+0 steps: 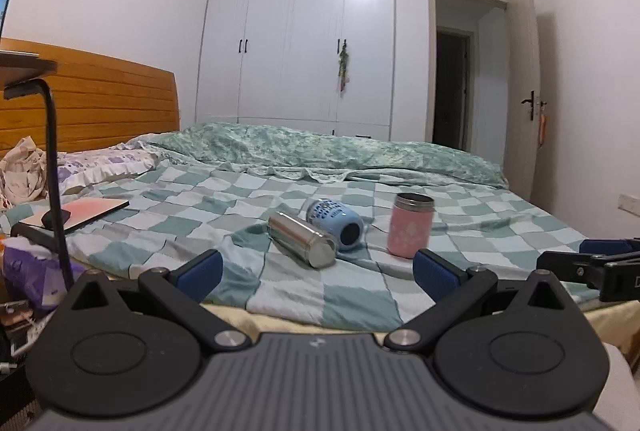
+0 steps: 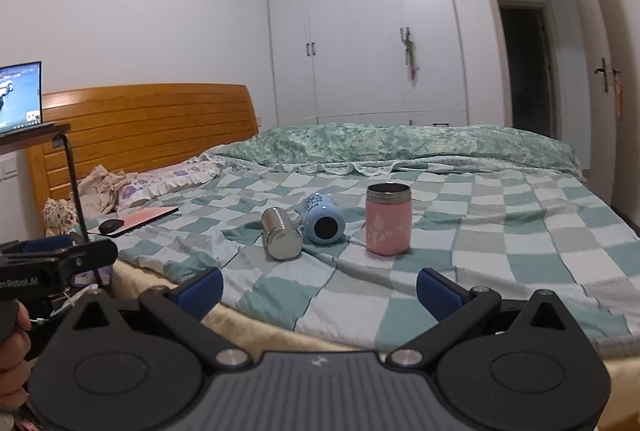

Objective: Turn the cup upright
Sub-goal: 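Move the left gripper toward the lying blue cup while the right gripper approaches its rim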

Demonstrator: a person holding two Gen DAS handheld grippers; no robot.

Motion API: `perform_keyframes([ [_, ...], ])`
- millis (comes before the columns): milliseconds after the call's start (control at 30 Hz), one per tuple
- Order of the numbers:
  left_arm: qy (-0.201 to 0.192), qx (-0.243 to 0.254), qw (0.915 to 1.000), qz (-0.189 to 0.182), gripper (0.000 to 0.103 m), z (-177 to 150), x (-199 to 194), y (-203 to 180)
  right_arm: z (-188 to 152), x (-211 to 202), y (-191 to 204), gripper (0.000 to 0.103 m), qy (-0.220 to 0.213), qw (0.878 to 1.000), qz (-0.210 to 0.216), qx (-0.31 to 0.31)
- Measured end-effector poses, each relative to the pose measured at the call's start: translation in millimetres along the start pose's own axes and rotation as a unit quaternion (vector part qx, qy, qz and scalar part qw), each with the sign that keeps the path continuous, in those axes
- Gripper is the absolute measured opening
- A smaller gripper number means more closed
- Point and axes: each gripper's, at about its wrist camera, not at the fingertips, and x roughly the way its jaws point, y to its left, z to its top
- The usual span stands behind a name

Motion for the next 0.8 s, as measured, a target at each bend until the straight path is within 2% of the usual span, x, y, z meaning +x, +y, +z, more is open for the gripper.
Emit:
perform_keyframes([
  [233,0.006,-0.011,0.9999,-0.001,0.103,21.5,57.1,3.2,33.9,66.1,-6.9,0.102,0.011,0.999,0.048,0.003],
  [500,0.020,-0.024,0.9995,0.002,0.103,40.1,104.9,12.5,71.0,130.0,3.9,0.102,0.028,0.996,0.078,-0.027],
  [633,0.017,-0.028,0.9993,0.016,0.103,46.5,130.6,18.9,84.3,160.5,4.2,0.101,0.044,0.994,0.088,-0.036],
  [800,0.032,-0.041,0.9984,0.024,0.103,52.9,165.3,26.1,96.6,197.7,3.1,0.101,0.055,0.992,0.097,-0.053],
])
